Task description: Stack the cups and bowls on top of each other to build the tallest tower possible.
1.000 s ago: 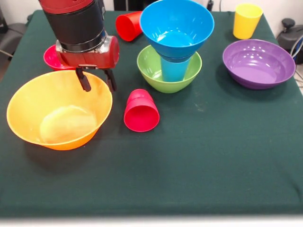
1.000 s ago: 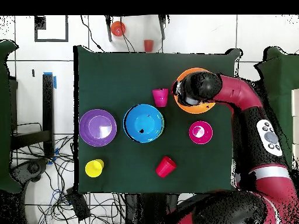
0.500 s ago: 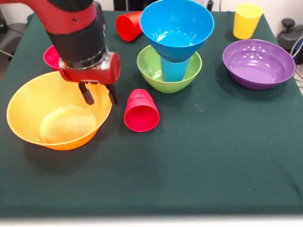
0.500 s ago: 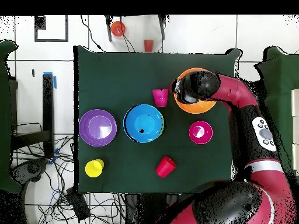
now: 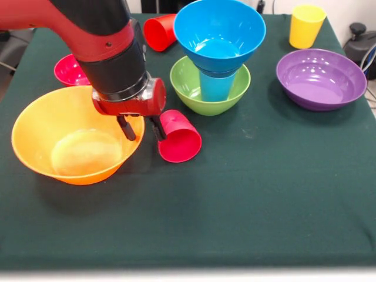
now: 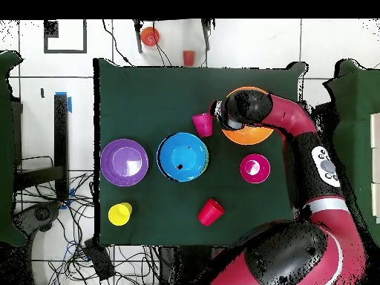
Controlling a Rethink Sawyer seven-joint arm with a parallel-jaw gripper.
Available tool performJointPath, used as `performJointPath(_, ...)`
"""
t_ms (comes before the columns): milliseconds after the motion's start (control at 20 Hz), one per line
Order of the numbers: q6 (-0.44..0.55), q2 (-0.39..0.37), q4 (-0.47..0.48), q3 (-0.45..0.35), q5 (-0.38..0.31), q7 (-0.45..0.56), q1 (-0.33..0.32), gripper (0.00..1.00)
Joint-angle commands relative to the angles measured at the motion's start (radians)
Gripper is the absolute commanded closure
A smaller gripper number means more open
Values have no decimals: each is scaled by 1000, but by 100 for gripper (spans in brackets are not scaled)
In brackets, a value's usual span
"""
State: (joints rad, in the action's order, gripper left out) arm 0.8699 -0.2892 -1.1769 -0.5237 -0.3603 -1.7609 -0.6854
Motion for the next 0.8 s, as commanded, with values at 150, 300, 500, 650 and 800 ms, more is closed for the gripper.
performJointPath(150,-66,39,30,-67,5,100,4,0)
performJointPath(300,-67,44,33,-69,8,89,3,0)
performJointPath(500,-73,24,30,-47,-10,63,15,0)
performJointPath(650,-36,-15,22,-23,-17,48,26,0)
performJointPath(800,-9,-31,44,9,-34,29,42,0)
